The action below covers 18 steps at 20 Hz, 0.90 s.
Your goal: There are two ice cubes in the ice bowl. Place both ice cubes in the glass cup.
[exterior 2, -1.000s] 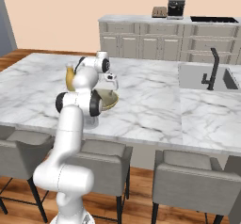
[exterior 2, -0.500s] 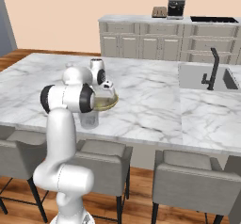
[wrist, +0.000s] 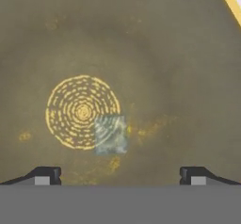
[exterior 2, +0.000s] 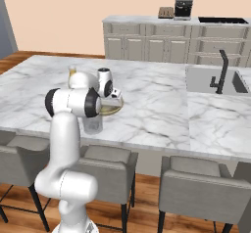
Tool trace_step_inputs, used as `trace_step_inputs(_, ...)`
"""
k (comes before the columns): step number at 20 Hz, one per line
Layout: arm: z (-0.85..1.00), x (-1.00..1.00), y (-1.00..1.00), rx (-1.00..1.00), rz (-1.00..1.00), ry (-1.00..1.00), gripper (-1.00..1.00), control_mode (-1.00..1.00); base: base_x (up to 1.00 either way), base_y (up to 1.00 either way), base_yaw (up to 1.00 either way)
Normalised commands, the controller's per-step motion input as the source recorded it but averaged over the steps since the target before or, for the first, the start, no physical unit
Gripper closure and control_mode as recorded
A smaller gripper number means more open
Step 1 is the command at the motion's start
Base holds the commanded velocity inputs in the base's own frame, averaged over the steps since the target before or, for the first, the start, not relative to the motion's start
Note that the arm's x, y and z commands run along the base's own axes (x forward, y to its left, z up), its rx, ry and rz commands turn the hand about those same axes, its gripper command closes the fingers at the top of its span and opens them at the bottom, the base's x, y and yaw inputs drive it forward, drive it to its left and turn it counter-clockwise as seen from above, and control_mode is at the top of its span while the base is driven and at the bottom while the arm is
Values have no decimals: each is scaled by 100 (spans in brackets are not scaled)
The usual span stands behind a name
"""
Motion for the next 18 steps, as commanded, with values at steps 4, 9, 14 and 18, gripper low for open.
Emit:
trace_step_inputs(4,-6,19,0,0,0,9,-100,-100,0,0,0)
trace_step_inputs(9,-33,0,15,-1,0,1,-100,-100,0,0,0)
trace_step_inputs(14,-72,-10,7,-4,0,4,-100,-100,0,0,0)
trace_step_inputs(18,-40,8,0,0,0,0,-100,-100,0,0,0)
